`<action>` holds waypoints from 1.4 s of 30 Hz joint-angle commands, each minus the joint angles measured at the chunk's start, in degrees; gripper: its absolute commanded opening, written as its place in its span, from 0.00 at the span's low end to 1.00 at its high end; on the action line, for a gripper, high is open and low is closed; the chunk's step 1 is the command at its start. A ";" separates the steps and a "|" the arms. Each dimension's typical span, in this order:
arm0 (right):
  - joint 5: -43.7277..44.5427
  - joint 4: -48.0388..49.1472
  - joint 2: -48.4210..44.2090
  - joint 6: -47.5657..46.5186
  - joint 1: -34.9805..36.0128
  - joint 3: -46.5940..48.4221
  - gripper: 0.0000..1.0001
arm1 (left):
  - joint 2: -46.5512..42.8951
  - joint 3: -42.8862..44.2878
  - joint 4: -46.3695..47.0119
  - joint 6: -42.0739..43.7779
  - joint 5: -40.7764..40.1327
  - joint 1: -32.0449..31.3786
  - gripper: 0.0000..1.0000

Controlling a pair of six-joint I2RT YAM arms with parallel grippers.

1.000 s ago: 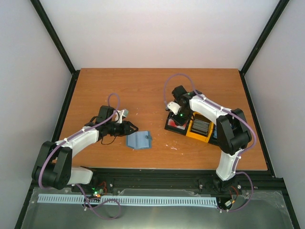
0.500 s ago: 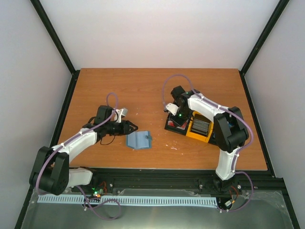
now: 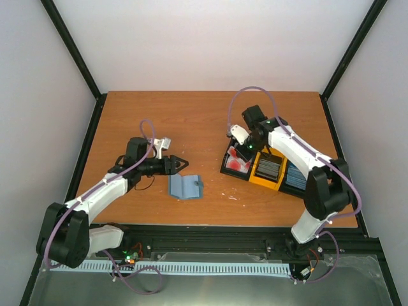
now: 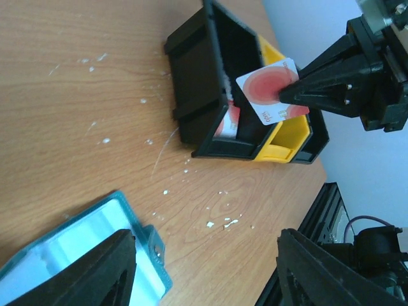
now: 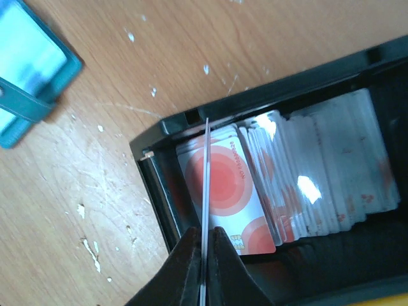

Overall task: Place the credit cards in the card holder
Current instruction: Pick up the credit card from the storage box.

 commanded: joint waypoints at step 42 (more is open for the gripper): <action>-37.84 45.08 -24.22 60.08 -15.42 -28.93 0.03 | 43.32 38.85 21.57 -24.29 20.68 -15.61 0.44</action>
